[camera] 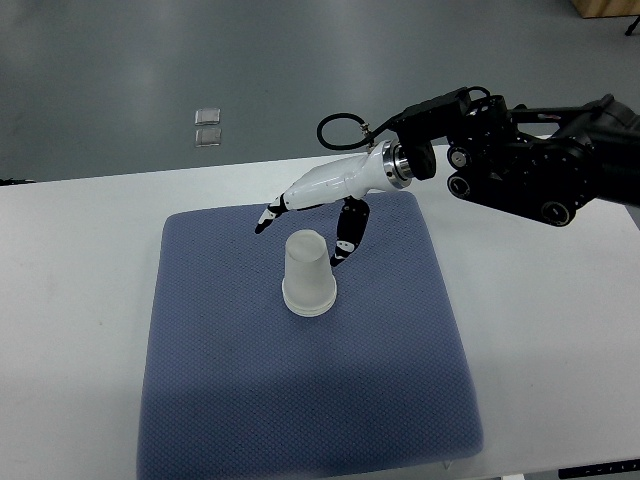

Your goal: Stack paper cups

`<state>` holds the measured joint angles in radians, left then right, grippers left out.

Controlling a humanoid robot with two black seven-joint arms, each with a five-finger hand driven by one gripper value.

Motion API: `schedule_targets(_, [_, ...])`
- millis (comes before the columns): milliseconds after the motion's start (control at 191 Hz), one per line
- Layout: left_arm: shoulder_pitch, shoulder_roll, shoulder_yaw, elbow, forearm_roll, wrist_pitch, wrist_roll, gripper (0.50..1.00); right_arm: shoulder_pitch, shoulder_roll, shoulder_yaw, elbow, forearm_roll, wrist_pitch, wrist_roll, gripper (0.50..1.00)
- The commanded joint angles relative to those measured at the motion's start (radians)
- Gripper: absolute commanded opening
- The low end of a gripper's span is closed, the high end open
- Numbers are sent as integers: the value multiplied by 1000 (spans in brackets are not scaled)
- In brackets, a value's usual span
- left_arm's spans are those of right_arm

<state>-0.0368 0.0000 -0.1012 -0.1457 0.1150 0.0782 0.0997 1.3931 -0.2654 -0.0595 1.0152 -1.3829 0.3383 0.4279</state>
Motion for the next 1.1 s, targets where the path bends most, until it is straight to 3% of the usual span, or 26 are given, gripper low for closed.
schedule_targets(0, [0,0,0,0,0,0,0,1000,17,-9,13,-20,4,-1,0,913])
schedule_targets(382, [0,0,0,0,0,0,0,1000,-35,-9,242,-205,24,2,2,915])
schedule_targets(639, [0,0,0,0,0,0,0,1000,-129,21,333,-306,328,-12,0,913])
schedule_targets(833, [0,0,0,0,0,0,0,1000,-201,89,334,-397,648,-120,11,913])
schedule_targets(1095, [0,0,0,0,0,0,0,1000,-304,195,337,-418,829,-380,15,915])
